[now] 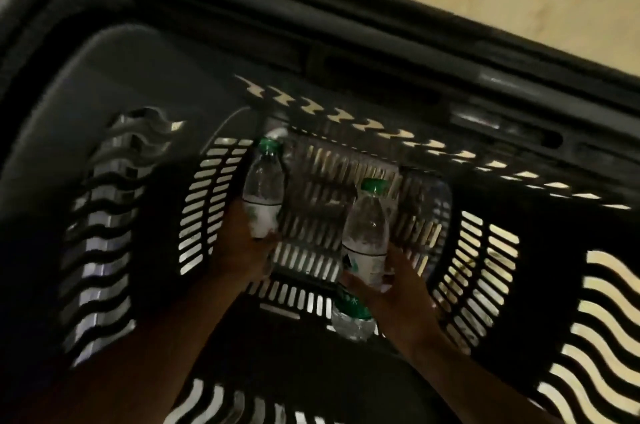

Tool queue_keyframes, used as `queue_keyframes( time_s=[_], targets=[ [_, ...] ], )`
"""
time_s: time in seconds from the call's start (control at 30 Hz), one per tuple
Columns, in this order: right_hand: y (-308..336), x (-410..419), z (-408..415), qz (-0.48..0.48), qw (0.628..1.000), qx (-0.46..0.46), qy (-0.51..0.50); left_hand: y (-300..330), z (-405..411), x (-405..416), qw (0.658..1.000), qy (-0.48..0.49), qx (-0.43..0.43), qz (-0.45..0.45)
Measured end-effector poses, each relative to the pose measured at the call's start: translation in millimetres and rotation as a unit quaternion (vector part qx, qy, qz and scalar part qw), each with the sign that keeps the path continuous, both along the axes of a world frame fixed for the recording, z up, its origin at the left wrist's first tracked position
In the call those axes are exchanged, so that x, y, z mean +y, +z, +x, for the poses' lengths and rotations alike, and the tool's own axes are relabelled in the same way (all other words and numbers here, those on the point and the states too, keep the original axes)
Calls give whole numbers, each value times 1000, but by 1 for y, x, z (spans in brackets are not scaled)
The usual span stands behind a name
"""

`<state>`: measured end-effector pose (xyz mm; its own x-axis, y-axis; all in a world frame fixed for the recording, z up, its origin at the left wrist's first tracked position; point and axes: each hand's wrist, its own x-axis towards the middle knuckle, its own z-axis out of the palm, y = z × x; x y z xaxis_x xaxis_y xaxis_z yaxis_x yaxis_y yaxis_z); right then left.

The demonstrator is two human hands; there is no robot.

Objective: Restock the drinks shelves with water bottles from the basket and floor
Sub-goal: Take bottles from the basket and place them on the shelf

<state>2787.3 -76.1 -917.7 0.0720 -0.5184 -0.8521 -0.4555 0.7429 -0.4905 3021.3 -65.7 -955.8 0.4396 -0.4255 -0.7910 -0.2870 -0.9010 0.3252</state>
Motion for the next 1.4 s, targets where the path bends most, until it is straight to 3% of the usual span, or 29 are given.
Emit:
queue_keyframes(
  time_s=[0.13, 0.33, 0.57, 0.73, 0.93, 1.07, 1.27, 1.4],
  targets=[
    [40, 1, 7, -20, 1000, 2, 8, 49, 1, 1, 991, 47, 117, 46],
    [153, -18, 17, -33, 998, -23, 41, 178, -9, 4, 979, 103, 177, 12],
    [358, -59, 12, -67, 990, -71, 98, 384, -5, -4, 952, 163, 240, -99],
    [508, -79, 4, -93, 987, -112, 67, 539, 8, -3, 925, 196, 274, -174],
    [647, -67, 3, -128, 980, -149, 29, 686, 17, 14, 921, 149, 291, -210],
    [706, -47, 10, -116, 977, -181, 9, 744, 20, 37, 908, 109, 313, -258],
    [752, -23, 19, -92, 959, -263, -46, 774, 23, 61, 875, 124, 363, -296],
    [774, -16, 24, -126, 954, -271, -10, 797, 26, 81, 872, 123, 359, -310]
  ],
)
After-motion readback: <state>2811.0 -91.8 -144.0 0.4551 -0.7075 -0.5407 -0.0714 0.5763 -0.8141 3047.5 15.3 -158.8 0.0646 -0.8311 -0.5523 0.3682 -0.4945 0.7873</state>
